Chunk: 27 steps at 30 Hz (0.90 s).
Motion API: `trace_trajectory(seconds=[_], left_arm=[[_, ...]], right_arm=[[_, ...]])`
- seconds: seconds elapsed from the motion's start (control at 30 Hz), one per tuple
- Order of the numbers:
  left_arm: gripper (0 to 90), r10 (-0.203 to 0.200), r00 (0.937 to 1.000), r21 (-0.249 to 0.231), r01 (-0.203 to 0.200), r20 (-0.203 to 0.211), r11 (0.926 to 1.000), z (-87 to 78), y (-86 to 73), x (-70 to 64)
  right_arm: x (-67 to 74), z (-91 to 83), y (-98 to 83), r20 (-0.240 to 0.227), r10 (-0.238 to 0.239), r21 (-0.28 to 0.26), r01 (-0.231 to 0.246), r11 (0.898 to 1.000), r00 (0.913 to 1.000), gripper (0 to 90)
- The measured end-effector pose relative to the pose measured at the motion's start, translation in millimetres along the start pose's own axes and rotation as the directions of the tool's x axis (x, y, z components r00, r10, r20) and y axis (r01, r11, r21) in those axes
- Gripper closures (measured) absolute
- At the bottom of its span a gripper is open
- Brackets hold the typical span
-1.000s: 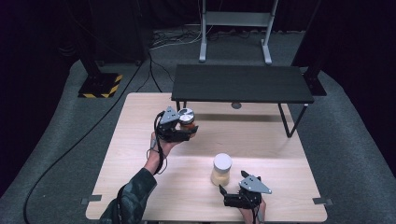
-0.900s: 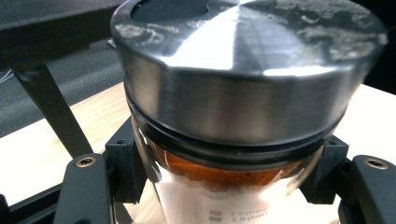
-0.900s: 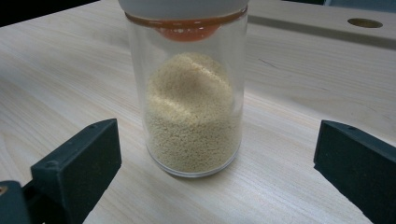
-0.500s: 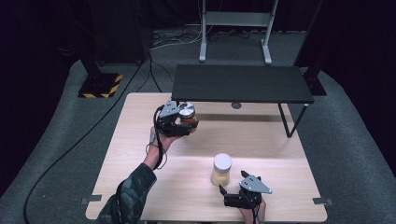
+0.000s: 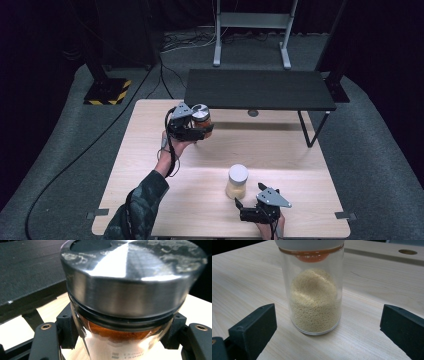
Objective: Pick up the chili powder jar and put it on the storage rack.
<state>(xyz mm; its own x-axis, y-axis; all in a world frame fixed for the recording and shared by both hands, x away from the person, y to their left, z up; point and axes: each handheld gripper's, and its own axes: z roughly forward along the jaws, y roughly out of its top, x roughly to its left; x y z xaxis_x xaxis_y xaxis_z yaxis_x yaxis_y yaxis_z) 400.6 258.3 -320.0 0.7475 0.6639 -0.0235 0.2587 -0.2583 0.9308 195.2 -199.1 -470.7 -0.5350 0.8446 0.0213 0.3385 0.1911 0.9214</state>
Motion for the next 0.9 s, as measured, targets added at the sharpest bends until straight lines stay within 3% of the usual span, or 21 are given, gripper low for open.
trace_trajectory(seconds=[0.9], left_arm=[[31.3, 0.004, 0.9999, -0.024, -0.005, -0.015, 0.9997, -8.4, 26.5, 8.4]], right_arm=[[1.0, -0.1, -0.1, 0.006, 0.000, 0.000, 0.000, 1.000, 1.0000, 0.0]])
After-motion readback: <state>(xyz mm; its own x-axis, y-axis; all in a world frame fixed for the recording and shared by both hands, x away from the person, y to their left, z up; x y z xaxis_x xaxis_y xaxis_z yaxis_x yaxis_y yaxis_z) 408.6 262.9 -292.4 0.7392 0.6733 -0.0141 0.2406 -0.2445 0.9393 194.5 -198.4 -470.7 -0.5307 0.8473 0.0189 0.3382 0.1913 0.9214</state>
